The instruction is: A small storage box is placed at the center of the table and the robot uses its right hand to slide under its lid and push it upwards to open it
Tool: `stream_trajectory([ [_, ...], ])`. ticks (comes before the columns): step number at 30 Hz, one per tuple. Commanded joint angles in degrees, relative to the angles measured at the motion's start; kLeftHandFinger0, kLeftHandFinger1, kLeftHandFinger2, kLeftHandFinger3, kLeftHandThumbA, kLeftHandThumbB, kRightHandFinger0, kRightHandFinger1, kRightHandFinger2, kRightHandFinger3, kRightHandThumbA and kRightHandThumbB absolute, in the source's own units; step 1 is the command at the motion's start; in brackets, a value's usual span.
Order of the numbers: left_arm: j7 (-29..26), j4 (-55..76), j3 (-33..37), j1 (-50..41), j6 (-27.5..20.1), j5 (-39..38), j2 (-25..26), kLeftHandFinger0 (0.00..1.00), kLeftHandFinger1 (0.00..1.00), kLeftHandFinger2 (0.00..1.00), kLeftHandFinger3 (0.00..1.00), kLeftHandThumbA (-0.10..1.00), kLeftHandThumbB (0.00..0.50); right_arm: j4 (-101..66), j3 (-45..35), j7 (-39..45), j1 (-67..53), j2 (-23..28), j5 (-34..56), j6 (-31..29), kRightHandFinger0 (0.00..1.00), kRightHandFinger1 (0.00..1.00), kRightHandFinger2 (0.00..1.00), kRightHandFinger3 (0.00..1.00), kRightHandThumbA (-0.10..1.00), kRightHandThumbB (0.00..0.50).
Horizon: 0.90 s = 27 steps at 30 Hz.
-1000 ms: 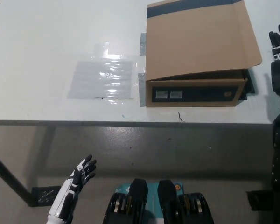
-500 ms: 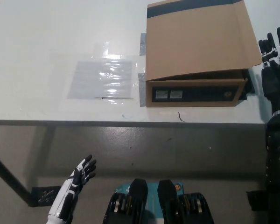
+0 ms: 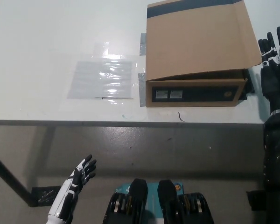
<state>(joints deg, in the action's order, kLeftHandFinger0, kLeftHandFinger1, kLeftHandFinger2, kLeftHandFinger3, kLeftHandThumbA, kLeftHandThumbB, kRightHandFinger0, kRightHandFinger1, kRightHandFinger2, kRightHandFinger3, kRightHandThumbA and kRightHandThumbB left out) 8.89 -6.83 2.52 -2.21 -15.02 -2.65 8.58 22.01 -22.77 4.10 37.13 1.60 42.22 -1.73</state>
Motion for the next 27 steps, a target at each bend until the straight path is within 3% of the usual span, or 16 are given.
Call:
stream_trajectory([
  [1,0.80,1.73,0.01,0.33,-1.42,-0.31,0.53,1.00,1.00,1.00,1.00,1.00,0.301,-0.97,0.24,0.66,3.43,0.11,-1.10,-2.31,1.00,1.00,1.00,1.00,1.00,0.330],
  [6,1.13,1.40,0.14,0.52,-2.13,-0.37,0.71,1.00,1.00,1.00,1.00,1.00,0.284,-0.84,0.16,1.00,3.30,-0.05,-1.11,-2.30,1.00,1.00,1.00,1.00,1.00,0.328],
  [14,1.05,1.84,0.11,0.59,-1.10,-0.41,0.66,1.00,1.00,1.00,1.00,1.00,0.306,0.64,-0.42,1.00,3.72,-0.97,-0.24,-2.71,1.00,1.00,1.00,1.00,1.00,0.311],
  [21,1.15,1.38,0.16,0.68,-2.34,-0.23,0.81,1.00,1.00,1.00,1.00,1.00,0.268,2.06,0.02,1.20,3.53,-2.28,-0.71,-3.23,1.00,1.00,1.00,1.00,1.00,0.319],
  [27,0.67,1.87,0.06,0.46,-1.93,0.31,0.71,1.00,1.00,1.00,1.00,1.00,0.291,1.33,0.31,1.06,2.85,-4.15,-0.55,-2.38,1.00,1.00,1.00,1.00,1.00,0.326],
])
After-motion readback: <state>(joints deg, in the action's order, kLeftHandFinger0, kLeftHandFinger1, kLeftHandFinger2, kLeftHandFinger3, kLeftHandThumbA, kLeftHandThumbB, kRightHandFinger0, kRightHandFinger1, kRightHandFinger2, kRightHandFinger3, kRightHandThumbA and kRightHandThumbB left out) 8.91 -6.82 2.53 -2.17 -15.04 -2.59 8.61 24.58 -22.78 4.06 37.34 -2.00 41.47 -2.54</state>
